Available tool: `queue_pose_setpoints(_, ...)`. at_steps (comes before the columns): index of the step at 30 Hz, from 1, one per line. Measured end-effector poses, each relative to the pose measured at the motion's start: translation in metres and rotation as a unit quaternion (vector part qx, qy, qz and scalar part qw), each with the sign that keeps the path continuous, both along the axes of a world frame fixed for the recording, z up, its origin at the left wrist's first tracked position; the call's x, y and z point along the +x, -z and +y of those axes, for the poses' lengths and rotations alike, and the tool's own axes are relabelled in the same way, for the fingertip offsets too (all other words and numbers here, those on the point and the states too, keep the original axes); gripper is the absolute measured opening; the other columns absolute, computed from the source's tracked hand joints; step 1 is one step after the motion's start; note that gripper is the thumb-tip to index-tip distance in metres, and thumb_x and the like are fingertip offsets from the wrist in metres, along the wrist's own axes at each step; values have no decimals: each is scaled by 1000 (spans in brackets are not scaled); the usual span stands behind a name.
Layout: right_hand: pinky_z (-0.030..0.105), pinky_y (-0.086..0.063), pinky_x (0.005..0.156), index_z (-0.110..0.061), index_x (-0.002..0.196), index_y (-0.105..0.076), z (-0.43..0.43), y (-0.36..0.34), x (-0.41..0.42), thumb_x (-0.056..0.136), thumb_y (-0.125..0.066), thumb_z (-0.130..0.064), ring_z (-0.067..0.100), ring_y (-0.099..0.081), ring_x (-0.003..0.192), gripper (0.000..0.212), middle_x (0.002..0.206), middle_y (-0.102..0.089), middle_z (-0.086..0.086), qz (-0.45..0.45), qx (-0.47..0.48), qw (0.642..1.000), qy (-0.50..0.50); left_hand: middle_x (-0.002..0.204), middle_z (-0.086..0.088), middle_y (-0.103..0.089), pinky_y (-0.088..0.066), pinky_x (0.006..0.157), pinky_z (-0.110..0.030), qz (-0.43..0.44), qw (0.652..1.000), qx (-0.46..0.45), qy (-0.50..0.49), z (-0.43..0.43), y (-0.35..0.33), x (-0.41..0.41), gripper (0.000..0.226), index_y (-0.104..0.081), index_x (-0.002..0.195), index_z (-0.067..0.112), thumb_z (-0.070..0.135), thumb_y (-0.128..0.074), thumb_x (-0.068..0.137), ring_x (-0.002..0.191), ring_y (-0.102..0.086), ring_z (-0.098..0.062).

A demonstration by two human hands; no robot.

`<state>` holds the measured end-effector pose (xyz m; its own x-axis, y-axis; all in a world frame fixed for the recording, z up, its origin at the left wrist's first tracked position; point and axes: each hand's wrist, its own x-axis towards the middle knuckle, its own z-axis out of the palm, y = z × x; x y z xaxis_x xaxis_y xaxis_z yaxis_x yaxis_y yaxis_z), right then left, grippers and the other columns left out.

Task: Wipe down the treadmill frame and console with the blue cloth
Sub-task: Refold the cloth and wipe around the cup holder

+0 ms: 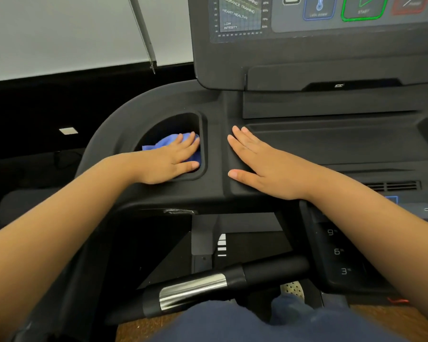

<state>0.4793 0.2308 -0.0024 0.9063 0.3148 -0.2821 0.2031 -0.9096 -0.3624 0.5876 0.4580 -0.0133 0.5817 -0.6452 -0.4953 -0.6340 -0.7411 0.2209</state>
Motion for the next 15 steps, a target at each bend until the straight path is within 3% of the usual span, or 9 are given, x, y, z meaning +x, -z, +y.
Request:
queue_pose_setpoints(4,26,-2,115,-21,151,10,0,0,0,97,-28,-53,3,21,142,74,157,22,-7,1,0,1000,-2,152,5,33,7,116,-39,70,996,59,11,-6,9,19,76,23,146,26,48,-32,98,139,28,-13)
queue_pose_setpoints(8,20,1,111,-22,151,10,0,2,0,97,-29,-52,2,21,141,73,157,21,-8,-2,4,1000,-3,153,1,31,2,118,-43,51,994,93,31,-6,15,23,74,21,147,22,36,-35,101,143,22,-18)
queue_pose_setpoints(9,20,1,110,-22,151,10,-1,2,1,97,-29,-53,1,21,141,73,157,22,-8,-2,4,1000,-3,157,3,22,-2,119,-41,51,996,61,26,-2,18,23,70,14,150,22,33,-36,101,144,15,-16)
queue_pose_setpoints(11,20,0,110,-23,151,10,-2,2,1,97,-29,-53,1,21,141,73,157,22,-9,0,4,1000,-3,155,9,-18,-14,118,-31,104,988,-72,-84,1,17,18,53,-20,150,28,40,-35,101,138,-17,-6)
queue_pose_setpoints(12,21,0,110,-24,151,10,-2,2,1,97,-29,-53,1,21,141,73,157,22,-9,0,4,1000,-4,143,2,-43,-24,114,-25,139,974,-125,-127,-3,13,13,47,-40,141,24,46,-31,100,125,-36,-8)
queue_pose_setpoints(13,21,0,110,-24,151,10,-2,2,1,97,-29,-53,1,21,141,73,157,22,-9,0,5,1000,-5,127,-15,-56,-37,106,-20,155,969,-145,-128,-8,11,11,55,-50,130,8,48,-26,100,108,-47,-16)
queue_pose_setpoints(15,20,1,110,-24,151,10,-3,2,1,97,-29,-53,1,21,141,73,157,21,-9,1,8,1000,-5,107,-34,-56,-45,78,-6,126,982,-133,-51,-15,7,16,62,-54,114,-7,43,-20,102,88,-48,-22)
